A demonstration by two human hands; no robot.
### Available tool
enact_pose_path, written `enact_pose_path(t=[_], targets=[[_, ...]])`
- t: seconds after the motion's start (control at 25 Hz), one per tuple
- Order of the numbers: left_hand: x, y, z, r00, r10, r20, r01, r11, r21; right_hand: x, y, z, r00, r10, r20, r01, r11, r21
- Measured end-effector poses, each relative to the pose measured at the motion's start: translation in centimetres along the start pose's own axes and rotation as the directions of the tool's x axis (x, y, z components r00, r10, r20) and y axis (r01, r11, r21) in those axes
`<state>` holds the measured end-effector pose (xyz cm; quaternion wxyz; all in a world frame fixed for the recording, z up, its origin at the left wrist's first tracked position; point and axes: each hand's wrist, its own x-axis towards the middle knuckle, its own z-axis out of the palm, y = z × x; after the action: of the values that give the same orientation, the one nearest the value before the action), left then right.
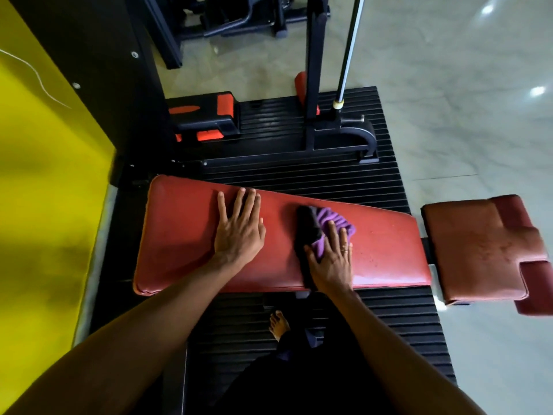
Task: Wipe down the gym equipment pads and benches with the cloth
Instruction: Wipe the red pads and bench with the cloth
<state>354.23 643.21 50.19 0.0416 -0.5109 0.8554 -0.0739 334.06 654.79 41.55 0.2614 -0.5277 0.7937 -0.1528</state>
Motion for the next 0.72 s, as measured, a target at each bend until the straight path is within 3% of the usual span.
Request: enact_pose_path(t=[0.08,0.16,0.32,0.48,0.56,0.72], targets=[[0.0,0.1,0.0,0.998,0.049,-0.026,-0.049,0.999,0.001,2.2,-0.2,-0.8,0.984,0.178,0.010,-0.179,0.982,0.063],[0.2,0.0,0.2,0.995,0.088,-0.050,-0.089,0.996,-0.021,4.5,-2.9,-1.4,0.975,0.221,0.026,-0.222,0.972,0.075],[0.0,0.1,-0.1,0.994,0.108,0.009,-0.108,0.994,-0.033,3.1,-9.2,-0.3,1.000,-0.029,0.004,0.029,0.999,0.044],[-0.1,0.0,-0.2,0.992,0.116,0.044,-0.115,0.993,-0.008,-2.9,-6.4,0.4,0.989,-0.149,0.015,0.149,0.989,0.004],[-0.2,0.1,-0.2,0.993,0.117,0.031,-0.117,0.993,-0.014,-4.4,-2.6,0.5,0.997,-0.077,0.006,0.077,0.996,-0.042],[-0.1,0.8,-0.5,0.985,0.158,0.065,-0.158,0.987,-0.011,-0.5,-0.9,-0.6,0.965,0.263,-0.003,-0.263,0.965,0.013]])
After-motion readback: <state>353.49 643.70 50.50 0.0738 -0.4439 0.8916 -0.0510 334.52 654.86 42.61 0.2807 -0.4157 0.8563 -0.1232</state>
